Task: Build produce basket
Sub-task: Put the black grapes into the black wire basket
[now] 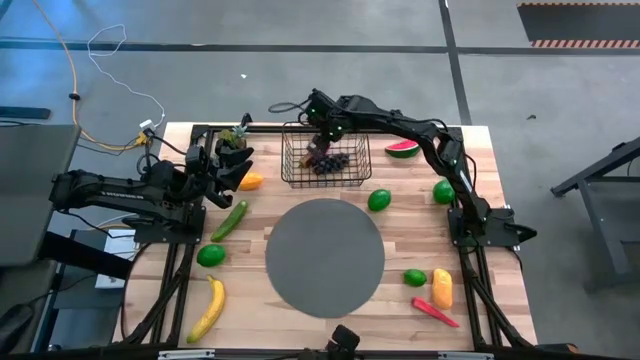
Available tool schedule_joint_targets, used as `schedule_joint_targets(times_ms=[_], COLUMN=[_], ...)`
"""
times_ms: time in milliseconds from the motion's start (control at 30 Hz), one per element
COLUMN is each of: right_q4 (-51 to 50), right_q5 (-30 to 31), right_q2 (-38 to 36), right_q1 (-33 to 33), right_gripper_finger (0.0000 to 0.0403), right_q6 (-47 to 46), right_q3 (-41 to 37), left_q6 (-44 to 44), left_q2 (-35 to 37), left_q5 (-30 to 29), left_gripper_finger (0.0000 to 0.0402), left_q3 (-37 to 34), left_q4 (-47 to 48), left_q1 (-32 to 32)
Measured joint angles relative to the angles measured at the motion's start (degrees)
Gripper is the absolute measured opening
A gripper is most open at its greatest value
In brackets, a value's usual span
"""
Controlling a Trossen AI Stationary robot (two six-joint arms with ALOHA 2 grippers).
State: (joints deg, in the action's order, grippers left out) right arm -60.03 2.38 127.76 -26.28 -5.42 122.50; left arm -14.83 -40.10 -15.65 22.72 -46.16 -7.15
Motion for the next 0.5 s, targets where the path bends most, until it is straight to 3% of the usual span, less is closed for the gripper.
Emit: schedule_joint_targets(times_ms=[167,367,500], right_q4=[-2.3,4.6,4.5], right_q5=[-6.4,-15.0,-14.9], right_q2=[0.1,0.0,0.0], right_q1=[0.0,-0.7,-0.8], right_gripper_finger=[0.0159,0.0019,0.0019], right_q6=[4.2,-9.1,-14.6], right_q3=[-2.9,-7.2,-9.8], left_q6=[0.0,0.0,0.0], left_q2=[0.0,0.0,0.0], left_q5=[-0.6,-1.5,-1.7], left_gripper_finger=[0.0193,0.0193,0.0193], left_q3=[0.0,0.0,0.0], left_q4=[0.5,0.3,0.3], left_q1=[0.0,0.0,0.0])
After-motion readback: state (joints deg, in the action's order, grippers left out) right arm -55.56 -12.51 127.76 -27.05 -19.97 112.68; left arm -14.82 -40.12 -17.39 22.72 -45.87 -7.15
